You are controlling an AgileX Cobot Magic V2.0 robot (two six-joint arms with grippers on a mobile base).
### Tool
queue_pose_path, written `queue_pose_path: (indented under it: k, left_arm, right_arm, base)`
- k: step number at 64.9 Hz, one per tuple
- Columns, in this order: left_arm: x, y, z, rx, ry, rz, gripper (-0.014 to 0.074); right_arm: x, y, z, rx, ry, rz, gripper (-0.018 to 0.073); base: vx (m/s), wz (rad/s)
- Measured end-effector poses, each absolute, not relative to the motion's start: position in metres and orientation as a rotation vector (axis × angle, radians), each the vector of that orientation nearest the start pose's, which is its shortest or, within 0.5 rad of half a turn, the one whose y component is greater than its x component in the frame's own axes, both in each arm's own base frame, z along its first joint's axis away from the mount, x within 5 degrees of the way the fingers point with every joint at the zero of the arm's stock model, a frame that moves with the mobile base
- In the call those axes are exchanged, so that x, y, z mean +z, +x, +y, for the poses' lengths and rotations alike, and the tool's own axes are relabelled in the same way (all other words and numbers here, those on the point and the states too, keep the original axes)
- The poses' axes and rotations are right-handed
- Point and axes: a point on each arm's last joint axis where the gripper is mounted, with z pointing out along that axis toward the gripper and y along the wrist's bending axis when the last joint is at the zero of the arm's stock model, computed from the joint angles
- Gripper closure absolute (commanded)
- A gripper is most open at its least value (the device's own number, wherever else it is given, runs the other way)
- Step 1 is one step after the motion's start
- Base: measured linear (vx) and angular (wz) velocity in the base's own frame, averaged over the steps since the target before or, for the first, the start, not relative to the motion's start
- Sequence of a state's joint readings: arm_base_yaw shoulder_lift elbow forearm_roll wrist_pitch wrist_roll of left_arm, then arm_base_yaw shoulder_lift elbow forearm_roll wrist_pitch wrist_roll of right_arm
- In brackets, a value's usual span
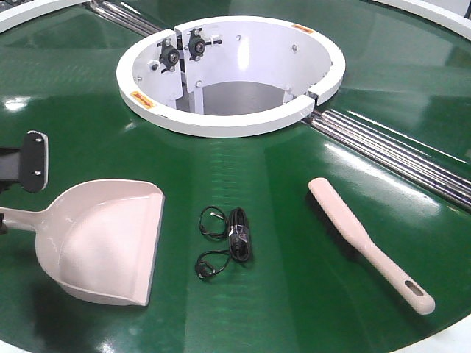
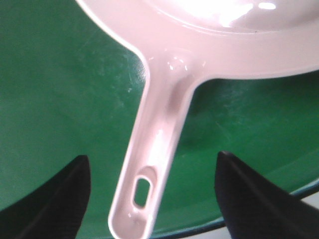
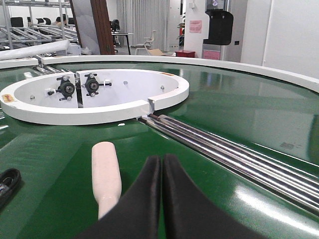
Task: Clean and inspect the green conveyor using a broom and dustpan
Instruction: 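Lower the left gripper onto the beige dustpan handle and grasp it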
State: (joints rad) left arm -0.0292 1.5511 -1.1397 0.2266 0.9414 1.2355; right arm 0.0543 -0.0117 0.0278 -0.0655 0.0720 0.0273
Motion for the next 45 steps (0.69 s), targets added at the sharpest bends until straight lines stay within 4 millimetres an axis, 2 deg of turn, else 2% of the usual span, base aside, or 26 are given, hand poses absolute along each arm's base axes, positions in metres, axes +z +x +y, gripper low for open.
queue_pose_path:
  k: [15,45]
  left_arm:
    - [0.264,0.328,0.004,0.428,1.938,2.284,0.0108]
    - [0.236,0.339,0.001,0.282,2.150,2.251,0.0108]
  right_arm:
    - [0.198,0.057,0.003,0.009,-0.069,1.570,0.0568]
    - [0.198,0.057,0.003,0.009,-0.069,1.570,0.0568]
  base:
    - [0.00,0.00]
    - [0.00,0.00]
